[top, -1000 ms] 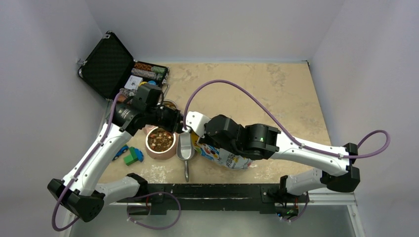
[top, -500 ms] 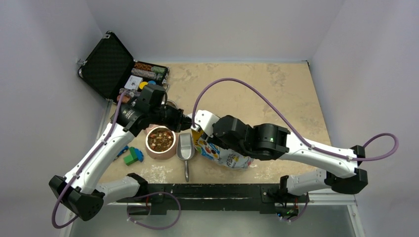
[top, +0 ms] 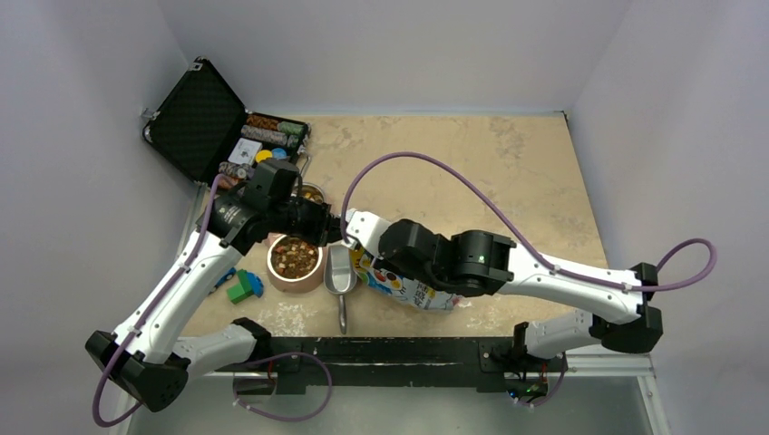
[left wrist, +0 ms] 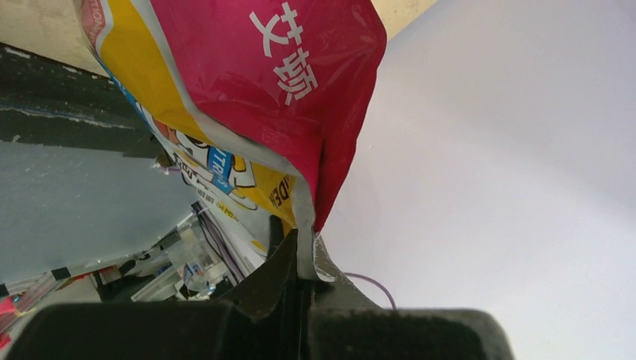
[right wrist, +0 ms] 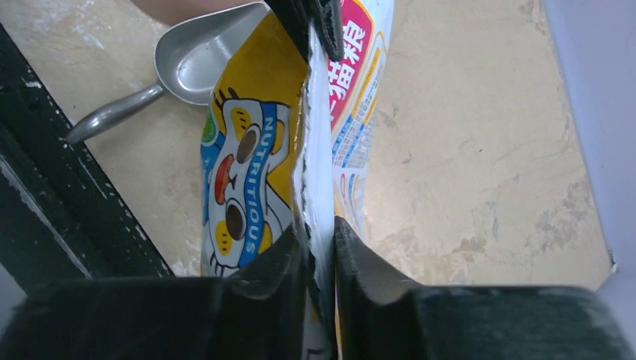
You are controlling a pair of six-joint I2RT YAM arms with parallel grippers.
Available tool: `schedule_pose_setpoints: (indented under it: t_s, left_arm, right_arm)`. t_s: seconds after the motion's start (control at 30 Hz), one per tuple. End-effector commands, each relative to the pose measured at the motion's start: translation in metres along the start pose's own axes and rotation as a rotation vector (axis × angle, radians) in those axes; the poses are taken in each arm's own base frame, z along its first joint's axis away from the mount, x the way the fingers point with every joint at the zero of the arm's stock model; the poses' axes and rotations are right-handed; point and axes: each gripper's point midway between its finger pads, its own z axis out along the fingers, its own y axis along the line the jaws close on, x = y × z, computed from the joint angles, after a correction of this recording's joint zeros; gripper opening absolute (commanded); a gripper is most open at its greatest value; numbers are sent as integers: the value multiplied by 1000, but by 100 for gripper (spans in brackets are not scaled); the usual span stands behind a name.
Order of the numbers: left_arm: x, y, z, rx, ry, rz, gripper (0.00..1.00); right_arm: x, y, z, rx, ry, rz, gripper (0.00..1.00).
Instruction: Serve the pet food
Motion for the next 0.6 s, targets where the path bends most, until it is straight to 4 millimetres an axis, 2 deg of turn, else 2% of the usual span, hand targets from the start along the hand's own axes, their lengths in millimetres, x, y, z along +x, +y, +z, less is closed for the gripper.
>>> schedule_pose_setpoints:
  t_s: [0.0,0.1,0.23,0.3,0.4,0.57]
  left_arm:
    - [-4,-25,-21,111,-55,-13,0]
    - [-11,-21,-18,97,-70,-31,0]
    - [-17,-21,-19,105,-83,-44,0]
    - [-19,-23,-21,112,-86,-49,0]
    - [-19,-26,-23,122,-85,-47,0]
    - [-20,-28,-25,125,-86,-50,0]
  right_arm:
    - [12,-41,-5,246,85,6,0]
    - [38,-47,-17,283,104,44,0]
    - [54,-22,-29,107,69,104,0]
    - [61,-22,-34,100,78,126,0]
    - [77,-26,-38,136,139,130,11]
    - [90,-27,-38,161,172,146,19]
